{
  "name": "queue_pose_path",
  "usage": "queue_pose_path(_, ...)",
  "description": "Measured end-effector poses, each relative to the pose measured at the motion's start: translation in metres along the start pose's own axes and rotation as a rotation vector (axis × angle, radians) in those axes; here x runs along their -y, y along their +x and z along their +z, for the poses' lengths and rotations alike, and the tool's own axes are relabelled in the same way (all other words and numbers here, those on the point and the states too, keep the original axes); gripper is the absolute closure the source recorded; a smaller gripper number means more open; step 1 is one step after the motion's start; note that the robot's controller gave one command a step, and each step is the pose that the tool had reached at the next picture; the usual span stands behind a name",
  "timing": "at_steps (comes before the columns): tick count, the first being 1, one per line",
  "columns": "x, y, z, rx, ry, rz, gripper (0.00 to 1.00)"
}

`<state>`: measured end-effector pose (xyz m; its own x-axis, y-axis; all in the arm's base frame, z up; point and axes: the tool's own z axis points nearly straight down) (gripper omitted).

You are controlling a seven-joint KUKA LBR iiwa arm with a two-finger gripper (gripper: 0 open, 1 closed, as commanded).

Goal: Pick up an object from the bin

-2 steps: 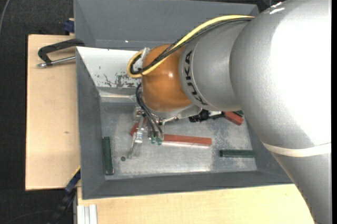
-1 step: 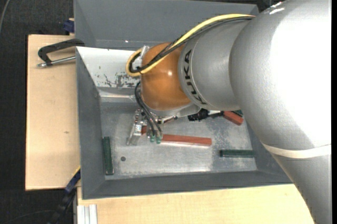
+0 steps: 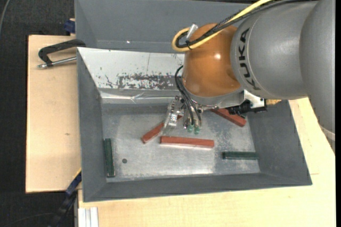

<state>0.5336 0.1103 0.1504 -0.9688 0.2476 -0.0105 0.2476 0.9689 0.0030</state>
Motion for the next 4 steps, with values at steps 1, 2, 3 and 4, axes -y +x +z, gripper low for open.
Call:
queue_pose_path(1, -0.004, 0.003, 0.005, -0.007, 0.000, -0.007, 0.00)
queue_pose_path(2, -0.016, -0.016, 0.082, -0.014, 0.002, -0.267, 0.00)
queue_pose_path(3, -0.016, -0.017, 0.080, -0.011, 0.000, -0.265, 1.00)
queue_pose_path(4, 0.028, -0.012, -0.066, 0.002, -0.001, -0.452, 1.00)
